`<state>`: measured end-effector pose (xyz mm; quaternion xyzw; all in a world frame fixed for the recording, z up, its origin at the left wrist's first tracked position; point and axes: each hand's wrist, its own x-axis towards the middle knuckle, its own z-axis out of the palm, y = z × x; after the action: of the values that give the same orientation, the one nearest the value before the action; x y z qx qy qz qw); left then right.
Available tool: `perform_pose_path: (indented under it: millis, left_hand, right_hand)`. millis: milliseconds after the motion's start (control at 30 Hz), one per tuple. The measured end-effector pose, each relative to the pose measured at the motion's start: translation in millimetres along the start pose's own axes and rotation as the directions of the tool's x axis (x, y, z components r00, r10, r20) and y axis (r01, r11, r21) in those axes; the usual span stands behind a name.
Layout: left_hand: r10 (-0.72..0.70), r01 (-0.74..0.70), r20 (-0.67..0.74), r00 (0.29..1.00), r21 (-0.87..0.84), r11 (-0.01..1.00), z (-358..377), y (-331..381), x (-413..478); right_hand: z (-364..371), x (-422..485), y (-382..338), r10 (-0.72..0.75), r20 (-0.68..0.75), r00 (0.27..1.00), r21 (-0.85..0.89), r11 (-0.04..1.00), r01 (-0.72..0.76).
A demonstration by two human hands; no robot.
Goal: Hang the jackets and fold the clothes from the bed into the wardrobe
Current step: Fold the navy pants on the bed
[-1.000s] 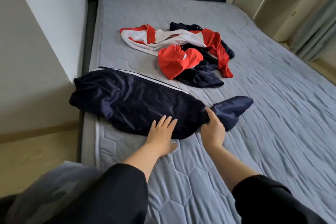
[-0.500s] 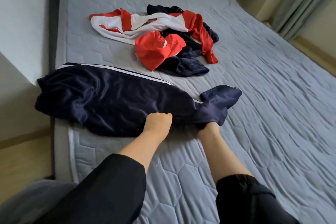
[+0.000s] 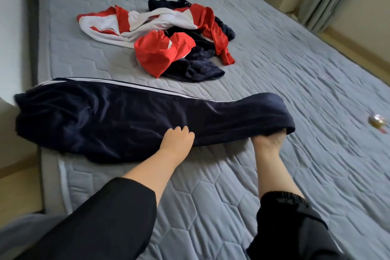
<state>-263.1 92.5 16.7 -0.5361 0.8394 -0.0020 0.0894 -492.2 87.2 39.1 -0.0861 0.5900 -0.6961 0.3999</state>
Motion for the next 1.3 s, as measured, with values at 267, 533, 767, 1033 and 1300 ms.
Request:
perform_pose_path:
  millis: [267,533,767,1033,1300]
  left_hand:
    - [0.001,-0.001,0.233,0.972,-0.002,1.000,24,11,-12]
    - [0.002,0.008,0.341,0.940,-0.027,1.000,29,21,-19]
    - [-0.035,0.073,0.384,0.923,-0.085,0.994,24,31,-11]
    - [-0.027,0.066,0.384,0.923,-0.089,0.994,28,26,-11]
    - [-0.051,0.098,0.348,0.936,-0.119,0.988,37,18,-18]
  right_hand:
    - [-80,36,-7,0.015,-0.224,0.974,-0.049,0.998,-0.027]
    - [-80,68,-22,0.396,0.041,0.917,0.288,0.875,-0.390]
    - [-90,73,-56,0.197,0.045,0.979,0.282,0.938,-0.202]
    - [-137,74,-13,0.237,-0.336,0.912,-0.402,0.839,-0.367]
    - [-94,71,-4,-0.401,-0.356,0.844,-0.861,0.491,-0.130]
